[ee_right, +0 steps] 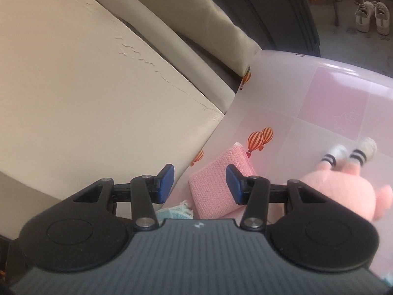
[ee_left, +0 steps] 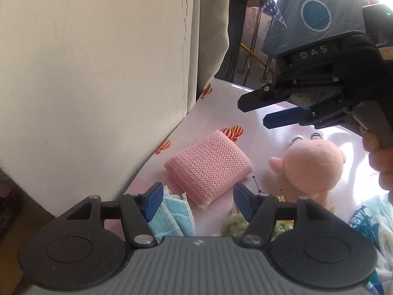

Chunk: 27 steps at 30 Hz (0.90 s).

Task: Organize soft objects
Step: 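Reach the right gripper to the pink knitted cloth and grasp it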

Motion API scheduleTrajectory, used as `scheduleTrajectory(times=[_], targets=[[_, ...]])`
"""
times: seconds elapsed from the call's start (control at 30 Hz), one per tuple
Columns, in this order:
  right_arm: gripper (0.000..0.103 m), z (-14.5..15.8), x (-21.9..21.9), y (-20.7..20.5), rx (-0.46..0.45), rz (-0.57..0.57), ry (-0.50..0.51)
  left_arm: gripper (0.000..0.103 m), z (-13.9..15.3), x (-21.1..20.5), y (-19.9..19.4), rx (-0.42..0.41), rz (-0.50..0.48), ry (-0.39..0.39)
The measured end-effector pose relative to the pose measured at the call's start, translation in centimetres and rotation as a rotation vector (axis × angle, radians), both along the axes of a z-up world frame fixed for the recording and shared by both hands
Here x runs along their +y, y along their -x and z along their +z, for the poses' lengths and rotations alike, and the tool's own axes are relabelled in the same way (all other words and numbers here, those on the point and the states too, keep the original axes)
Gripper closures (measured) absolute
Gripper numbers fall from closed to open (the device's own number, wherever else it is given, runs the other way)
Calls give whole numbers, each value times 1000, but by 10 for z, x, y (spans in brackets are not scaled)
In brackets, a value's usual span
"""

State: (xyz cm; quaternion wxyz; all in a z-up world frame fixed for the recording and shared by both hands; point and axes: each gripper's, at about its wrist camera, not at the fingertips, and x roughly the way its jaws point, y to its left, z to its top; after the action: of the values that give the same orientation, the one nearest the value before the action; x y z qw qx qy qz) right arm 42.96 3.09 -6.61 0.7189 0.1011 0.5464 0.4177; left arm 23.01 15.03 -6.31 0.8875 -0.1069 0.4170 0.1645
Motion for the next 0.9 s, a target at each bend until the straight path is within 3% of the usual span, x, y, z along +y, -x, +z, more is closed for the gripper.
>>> scheduleTrajectory(times=[0.17, 0.53, 0.73, 0.9], targets=[[57, -38, 31, -29, 52, 36, 87, 38, -24, 11, -33, 102, 7, 49], [57, -93, 49, -35, 135, 67, 179, 33, -55, 18, -60, 194, 40, 121], [61, -93, 42, -34, 154, 44, 141, 34, -56, 24, -58, 183, 46, 141], [64, -74, 32, -29, 139, 14, 90, 34, -36, 26, -49, 138, 41, 132]])
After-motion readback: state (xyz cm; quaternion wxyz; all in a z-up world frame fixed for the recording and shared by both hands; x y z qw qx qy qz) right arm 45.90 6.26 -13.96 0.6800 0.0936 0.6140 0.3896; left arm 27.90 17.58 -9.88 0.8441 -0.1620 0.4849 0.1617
